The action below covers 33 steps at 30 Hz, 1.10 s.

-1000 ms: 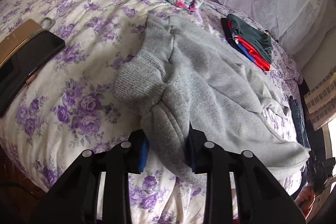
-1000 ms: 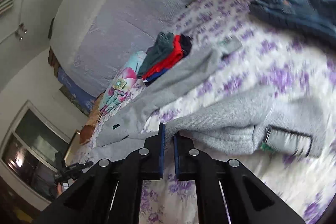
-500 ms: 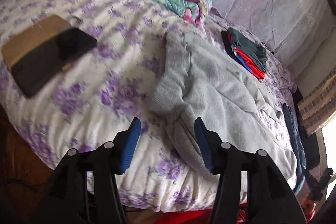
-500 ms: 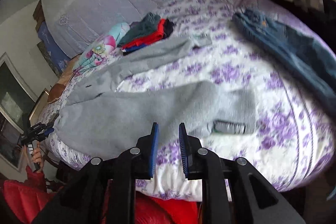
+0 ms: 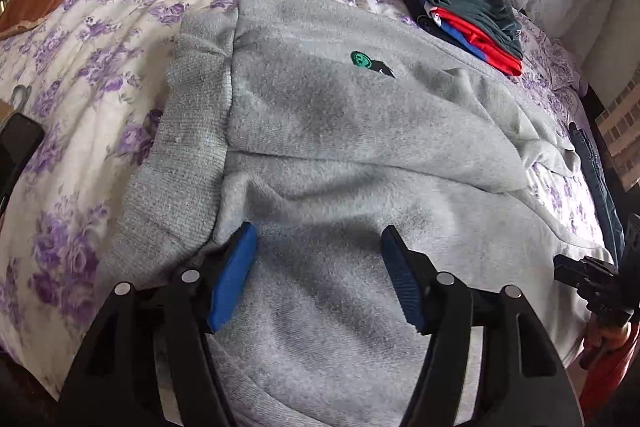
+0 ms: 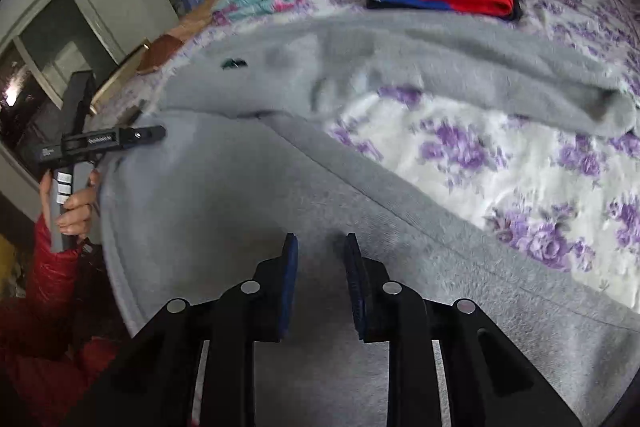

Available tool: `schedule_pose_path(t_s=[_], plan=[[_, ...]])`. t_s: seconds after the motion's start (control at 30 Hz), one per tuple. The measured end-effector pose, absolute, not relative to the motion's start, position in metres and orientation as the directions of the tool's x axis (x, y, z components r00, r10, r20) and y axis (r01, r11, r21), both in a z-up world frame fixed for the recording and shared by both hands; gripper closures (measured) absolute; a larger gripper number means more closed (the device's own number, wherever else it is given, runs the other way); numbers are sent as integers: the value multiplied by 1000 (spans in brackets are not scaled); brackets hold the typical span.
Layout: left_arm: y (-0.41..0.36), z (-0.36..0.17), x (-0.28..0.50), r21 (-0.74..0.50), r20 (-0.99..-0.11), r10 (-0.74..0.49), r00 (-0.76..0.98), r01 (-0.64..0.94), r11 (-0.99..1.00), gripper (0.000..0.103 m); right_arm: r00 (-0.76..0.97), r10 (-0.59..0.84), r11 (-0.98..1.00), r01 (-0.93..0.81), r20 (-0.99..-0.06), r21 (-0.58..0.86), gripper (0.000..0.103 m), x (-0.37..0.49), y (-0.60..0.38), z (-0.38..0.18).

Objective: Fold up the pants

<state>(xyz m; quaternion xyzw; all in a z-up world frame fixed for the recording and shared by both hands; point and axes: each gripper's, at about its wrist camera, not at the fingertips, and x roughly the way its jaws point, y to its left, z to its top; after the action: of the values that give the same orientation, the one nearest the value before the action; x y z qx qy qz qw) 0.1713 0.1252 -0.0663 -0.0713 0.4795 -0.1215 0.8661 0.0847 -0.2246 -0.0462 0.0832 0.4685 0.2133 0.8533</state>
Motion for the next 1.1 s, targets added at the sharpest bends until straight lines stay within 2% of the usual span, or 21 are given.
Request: schedule_pose_path(t_s=[0.07, 0.1, 0.13, 0.2, 0.23, 0.27, 0.33, 0.57, 0.7, 0.77, 0.8, 0.87, 1.1], plan=[[124, -61, 169, -222, -831, -265, 488, 145, 964, 40, 453, 473, 881, -262, -756, 394, 81, 82, -234, -40], [126, -56, 167, -230, -831, -272, 485, 146, 962, 40, 467, 472, 881, -260, -747, 394, 76, 79, -237, -32], [129, -47, 165, -240, -822, -286, 492, 156, 958, 41, 492, 467, 884, -274, -735, 378, 64, 75, -238, -23], [138, -23, 165, -226, -794, -279, 541, 163, 960, 40, 540, 444, 895, -309, -715, 322, 49, 70, -240, -5], [144, -10, 169, -213, -779, -259, 571, 148, 966, 34, 555, 434, 899, -318, -710, 301, 46, 73, -242, 4], [152, 0, 178, -188, -770, -216, 600, 110, 976, 23, 569, 426, 903, -321, -703, 287, 45, 77, -244, 11], [168, 11, 205, -157, -762, -134, 633, 20, 987, 16, 596, 405, 913, -305, -694, 270, 45, 88, -254, 19], [200, -33, 314, -212, -868, -135, 478, -112, 971, 17, 652, 317, 947, -255, -689, 194, 44, 146, -278, 32], [194, -59, 335, -281, -881, -224, 417, -80, 956, 17, 687, 272, 955, -277, -674, 103, 34, 184, -289, 39], [191, -67, 337, -303, -869, -252, 427, -55, 951, 27, 685, 259, 954, -293, -681, 68, 33, 209, -293, 37], [189, -69, 336, -301, -862, -252, 441, -43, 953, 28, 684, 249, 952, -302, -686, 44, 32, 221, -295, 35], [187, -71, 335, -311, -840, -264, 475, -21, 950, 40, 683, 239, 945, -326, -691, 6, 32, 243, -297, 32], [185, -70, 337, -307, -824, -263, 502, -6, 952, 44, 615, 223, 868, -478, -756, -133, 32, 314, -282, 7]])
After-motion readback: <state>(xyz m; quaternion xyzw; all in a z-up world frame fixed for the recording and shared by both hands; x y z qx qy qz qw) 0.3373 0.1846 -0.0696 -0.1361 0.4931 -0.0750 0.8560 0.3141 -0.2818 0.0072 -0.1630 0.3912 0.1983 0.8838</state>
